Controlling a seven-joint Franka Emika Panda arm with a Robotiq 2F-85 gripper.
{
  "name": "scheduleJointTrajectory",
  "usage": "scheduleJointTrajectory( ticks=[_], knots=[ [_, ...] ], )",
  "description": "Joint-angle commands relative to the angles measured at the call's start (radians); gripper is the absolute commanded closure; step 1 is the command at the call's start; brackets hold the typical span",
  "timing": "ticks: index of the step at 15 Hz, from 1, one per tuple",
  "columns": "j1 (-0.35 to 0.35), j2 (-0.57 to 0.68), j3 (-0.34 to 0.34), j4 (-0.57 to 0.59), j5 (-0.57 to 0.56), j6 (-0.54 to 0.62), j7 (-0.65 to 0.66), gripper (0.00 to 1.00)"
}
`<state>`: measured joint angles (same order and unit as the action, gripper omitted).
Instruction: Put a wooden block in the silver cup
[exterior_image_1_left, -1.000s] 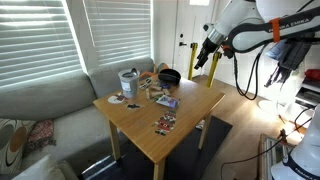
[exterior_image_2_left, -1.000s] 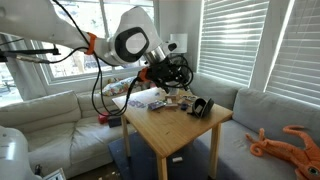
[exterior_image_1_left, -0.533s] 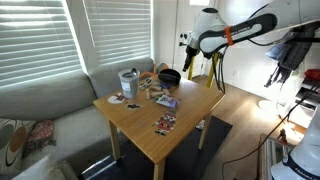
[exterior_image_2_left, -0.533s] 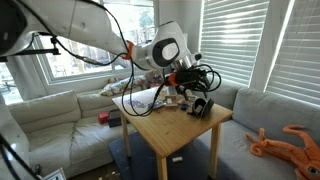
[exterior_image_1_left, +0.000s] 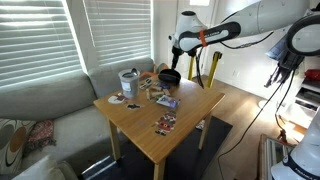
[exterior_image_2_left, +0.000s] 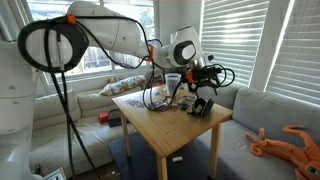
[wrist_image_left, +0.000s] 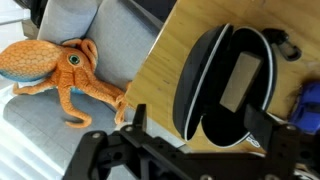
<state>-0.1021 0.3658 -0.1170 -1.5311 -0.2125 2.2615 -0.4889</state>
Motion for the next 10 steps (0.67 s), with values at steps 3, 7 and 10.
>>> scheduleJointTrajectory(
  ticks=[3, 7, 10],
  knots=[
    [-0.111, 0.004, 0.094, 0.142, 0.139, -0.176, -0.386, 0.0],
    [-0.159, -0.005, 0.106, 0.194, 0.229, -0.297, -0.646, 0.0],
    [-0.133, -0.002, 0.071, 0.181, 0.187, -0.256, -0.563, 0.0]
  ],
)
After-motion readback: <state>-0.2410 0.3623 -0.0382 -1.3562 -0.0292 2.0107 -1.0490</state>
